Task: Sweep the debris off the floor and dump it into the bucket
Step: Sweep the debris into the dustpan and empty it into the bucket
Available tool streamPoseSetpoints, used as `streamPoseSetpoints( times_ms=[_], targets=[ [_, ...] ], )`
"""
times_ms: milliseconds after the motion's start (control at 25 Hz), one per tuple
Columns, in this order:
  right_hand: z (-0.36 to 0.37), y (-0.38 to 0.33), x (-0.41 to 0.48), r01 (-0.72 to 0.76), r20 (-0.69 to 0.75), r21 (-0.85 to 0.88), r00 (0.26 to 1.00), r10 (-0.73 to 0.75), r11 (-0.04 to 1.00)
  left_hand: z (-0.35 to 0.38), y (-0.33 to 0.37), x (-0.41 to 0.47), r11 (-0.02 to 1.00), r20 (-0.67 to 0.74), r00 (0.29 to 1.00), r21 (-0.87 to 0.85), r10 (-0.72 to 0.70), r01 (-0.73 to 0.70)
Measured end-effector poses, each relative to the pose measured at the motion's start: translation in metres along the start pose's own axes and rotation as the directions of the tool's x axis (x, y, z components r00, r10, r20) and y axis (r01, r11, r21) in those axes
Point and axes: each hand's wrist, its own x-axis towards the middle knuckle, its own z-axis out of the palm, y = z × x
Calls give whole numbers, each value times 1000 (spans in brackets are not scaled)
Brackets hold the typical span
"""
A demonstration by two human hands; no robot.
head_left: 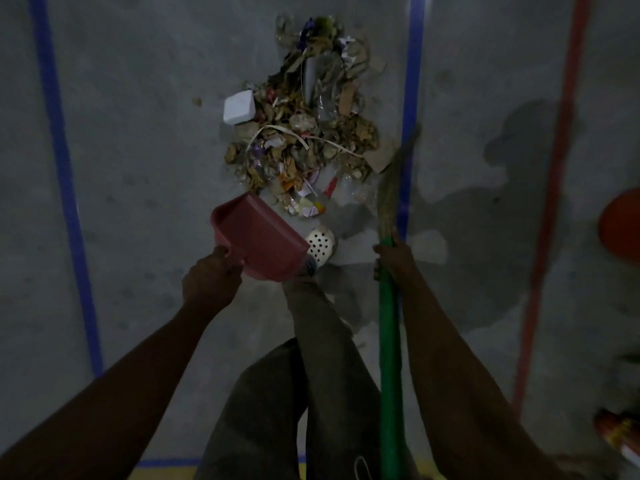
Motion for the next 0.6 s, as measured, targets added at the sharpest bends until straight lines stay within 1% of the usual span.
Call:
streamPoseSetpoints(
  times_ms=[80, 120, 200, 280, 360, 440, 520, 600],
  targets=[
    [29, 1, -24, 44, 80, -69, 996, -39, 997, -19, 5, 15, 996, -15, 997, 54, 74, -73],
    [42, 5, -42, 63, 106, -44, 993, -58, 997, -26, 6, 21, 993, -1, 996, 70, 95, -94],
    [66, 17, -84, 25, 117, 112, 992, -38, 993, -38, 2, 32, 994, 45, 996, 83, 73, -76],
    [86, 26, -122, -39, 85, 214, 996, 21, 976, -43, -12, 44, 994, 100, 995, 106, 24, -34],
    [107, 31, -143, -89, 5, 250, 996, 91, 964, -47, -30, 58, 990, 155, 988, 142, 5, -27],
    [121, 30, -156, -96, -14, 309, 994, 105, 946, -54, -44, 66, 982, 176, 984, 175, 36, -67],
    [145, 33, -163, -131, -2, 357, 990, 141, 925, -60, -71, 79, 962, 171, 977, 221, 126, -162],
    [178, 41, -158, -120, -41, 418, 988, 151, 901, -65, -104, 104, 950, 164, 975, 247, 152, -190]
  ],
)
